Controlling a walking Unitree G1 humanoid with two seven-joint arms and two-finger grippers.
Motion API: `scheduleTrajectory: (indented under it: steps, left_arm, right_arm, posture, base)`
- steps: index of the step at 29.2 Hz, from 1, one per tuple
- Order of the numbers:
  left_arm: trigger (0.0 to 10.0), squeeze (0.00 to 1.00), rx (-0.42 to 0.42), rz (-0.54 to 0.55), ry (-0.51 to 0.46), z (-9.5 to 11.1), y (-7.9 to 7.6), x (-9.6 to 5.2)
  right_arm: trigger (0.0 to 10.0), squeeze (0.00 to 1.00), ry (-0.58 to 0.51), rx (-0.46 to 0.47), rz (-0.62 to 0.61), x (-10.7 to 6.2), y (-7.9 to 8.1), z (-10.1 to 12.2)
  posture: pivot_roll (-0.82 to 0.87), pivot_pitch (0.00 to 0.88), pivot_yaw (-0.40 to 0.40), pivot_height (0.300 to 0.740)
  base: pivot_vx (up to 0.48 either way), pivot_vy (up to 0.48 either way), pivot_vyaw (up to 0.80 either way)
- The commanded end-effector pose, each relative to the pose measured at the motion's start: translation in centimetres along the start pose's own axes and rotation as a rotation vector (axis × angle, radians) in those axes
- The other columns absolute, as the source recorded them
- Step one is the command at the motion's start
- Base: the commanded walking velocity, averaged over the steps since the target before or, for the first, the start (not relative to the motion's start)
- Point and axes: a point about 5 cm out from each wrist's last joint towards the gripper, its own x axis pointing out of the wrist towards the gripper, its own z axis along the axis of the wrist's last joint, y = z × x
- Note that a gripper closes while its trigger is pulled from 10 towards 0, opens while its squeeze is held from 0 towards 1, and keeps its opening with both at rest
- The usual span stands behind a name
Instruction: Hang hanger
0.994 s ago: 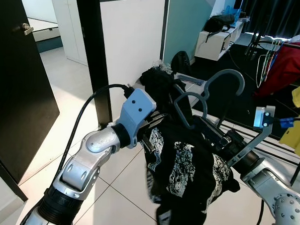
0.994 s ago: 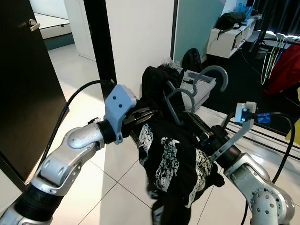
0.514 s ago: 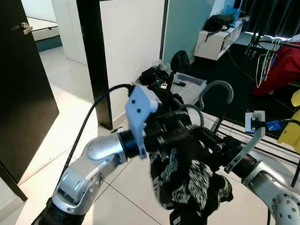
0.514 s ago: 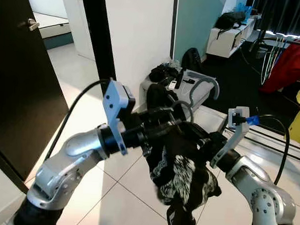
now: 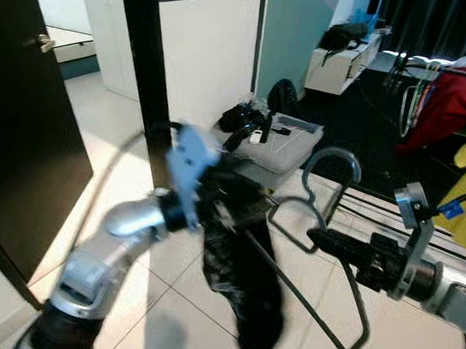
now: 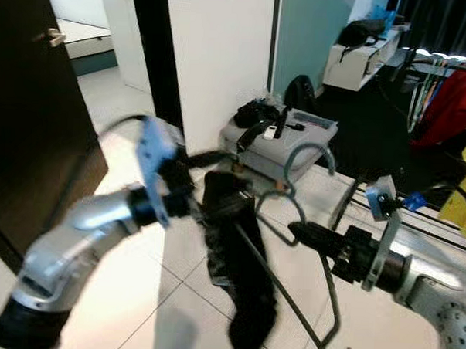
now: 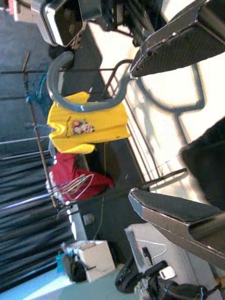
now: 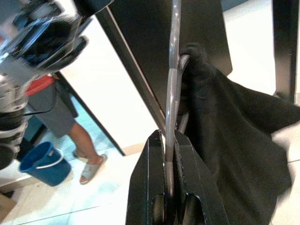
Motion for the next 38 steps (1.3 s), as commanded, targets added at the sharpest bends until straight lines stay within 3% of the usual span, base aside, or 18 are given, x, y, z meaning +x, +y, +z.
scheduleTrajectory:
  steps: [1,2,4,6,12,21,25,27,29,35,38]
  left_arm:
    - [10.0,0.89,0.027,-0.002,0.005,0.3,0.4,-0.1]
    - [10.0,0.89,0.027,-0.002,0.005,0.3,0.4,-0.1]
    - [10.0,0.71,0.045,-0.002,0.022,0.4,0.8,-0.5]
    - [10.0,0.69,0.052,-0.003,0.03,0.5,1.0,-0.7]
    - [10.0,0.68,0.064,-0.006,0.039,0.5,1.2,-0.8]
    - [10.0,0.68,0.132,0.011,0.048,1.8,2.7,-1.4]
    - [10.0,0.68,0.154,0.06,0.017,3.4,4.6,-2.2]
    - [10.0,0.68,0.154,0.06,0.017,3.4,4.6,-2.2]
    - [10.0,0.69,0.156,0.104,-0.037,5.1,6.3,-3.2]
    - [10.0,0.69,0.148,0.112,-0.097,6.8,7.2,-3.9]
    - [10.0,0.68,0.119,0.062,-0.18,8.9,7.8,-4.6]
  right_arm:
    - [10.0,0.0,0.017,-0.043,0.149,-0.3,1.4,1.1]
    - [10.0,0.0,0.017,-0.043,0.149,-0.3,1.4,1.1]
    - [10.0,0.0,0.074,-0.063,0.256,-1.2,2.2,1.5]
    - [10.0,0.0,0.101,-0.082,0.303,-1.5,2.6,1.7]
    - [10.0,0.0,0.13,-0.145,0.363,-1.7,3.1,2.3]
    - [10.0,0.0,0.059,-0.279,0.382,-1.7,3.5,4.4]
    - [10.0,0.0,-0.009,-0.322,0.359,-1.8,3.4,5.1]
    - [10.0,0.0,-0.009,-0.322,0.359,-1.8,3.4,5.1]
    - [10.0,0.0,-0.044,-0.34,0.353,-2.0,3.4,5.3]
    - [10.0,0.0,-0.069,-0.347,0.353,-2.1,3.4,5.2]
    - [10.0,0.0,-0.131,-0.37,0.356,-2.2,3.7,5.7]
  posture:
    - [-0.09,0.0,-0.012,0.74]
    - [-0.09,0.0,-0.012,0.74]
    - [-0.1,0.0,-0.011,0.74]
    - [-0.1,0.0,-0.01,0.74]
    - [-0.09,0.0,-0.008,0.74]
    - [-0.07,0.0,-0.002,0.74]
    - [-0.06,0.0,-0.001,0.74]
    - [-0.06,0.0,-0.001,0.74]
    - [-0.05,0.0,0.0,0.74]
    - [-0.05,0.0,0.006,0.74]
    - [-0.05,0.0,0.015,0.74]
  base:
    - [0.0,0.0,0.0]
    - [0.0,0.0,0.0]
    - [0.0,0.0,0.0]
    - [0.0,0.0,0.0]
    - [0.0,0.0,0.0]
    - [0.0,0.0,0.0]
    - [0.0,0.0,0.0]
    - [0.0,0.0,0.0]
    - [0.0,0.0,0.0]
    - [0.0,0.0,0.0]
    - [0.0,0.0,0.0]
